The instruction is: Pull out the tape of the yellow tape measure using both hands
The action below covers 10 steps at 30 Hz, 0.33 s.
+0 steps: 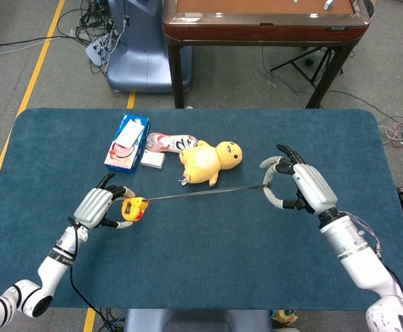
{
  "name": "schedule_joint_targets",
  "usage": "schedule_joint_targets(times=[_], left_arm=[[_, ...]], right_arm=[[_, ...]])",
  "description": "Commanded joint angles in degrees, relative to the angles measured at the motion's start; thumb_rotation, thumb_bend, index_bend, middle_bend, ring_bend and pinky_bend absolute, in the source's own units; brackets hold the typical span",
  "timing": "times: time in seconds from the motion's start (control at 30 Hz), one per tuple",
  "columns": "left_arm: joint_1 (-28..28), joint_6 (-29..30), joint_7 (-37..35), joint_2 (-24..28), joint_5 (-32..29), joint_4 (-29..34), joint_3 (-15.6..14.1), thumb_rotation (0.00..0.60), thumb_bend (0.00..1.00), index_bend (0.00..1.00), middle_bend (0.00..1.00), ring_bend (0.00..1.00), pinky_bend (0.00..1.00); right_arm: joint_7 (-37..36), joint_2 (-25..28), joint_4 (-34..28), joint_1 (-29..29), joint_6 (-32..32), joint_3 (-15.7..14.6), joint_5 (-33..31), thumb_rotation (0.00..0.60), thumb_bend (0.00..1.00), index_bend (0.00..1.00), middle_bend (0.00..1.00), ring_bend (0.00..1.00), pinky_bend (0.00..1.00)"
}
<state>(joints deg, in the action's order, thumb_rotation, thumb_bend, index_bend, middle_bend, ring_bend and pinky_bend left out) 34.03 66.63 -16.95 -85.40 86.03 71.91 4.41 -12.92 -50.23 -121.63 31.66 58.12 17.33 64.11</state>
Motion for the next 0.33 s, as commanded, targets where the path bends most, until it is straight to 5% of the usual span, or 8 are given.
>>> schedule_joint_targets(times=[0.03, 0.33], left_arm=[[-0.2, 0.3, -1.1, -0.7, 0.4, -1.0, -0.3, 0.600, 0.13, 0.54, 0.60, 0.36, 0.01], [-0.4, -0.3, -1.4, -0.5, 0.2, -1.1, -0.4, 0.600, 0.13, 0.54, 0.60, 0.36, 0.01]], right_arm=[[-0.8, 0.6, 0.3, -0.4, -0.1, 0.0, 0.4, 0.600, 0.70, 0.67, 0.31, 0.04, 0.00], [-3.3, 1.7, 0.7, -1.3, -0.2, 0.2, 1.8, 0.600, 0.70, 0.67, 0.31, 0.04, 0.00]])
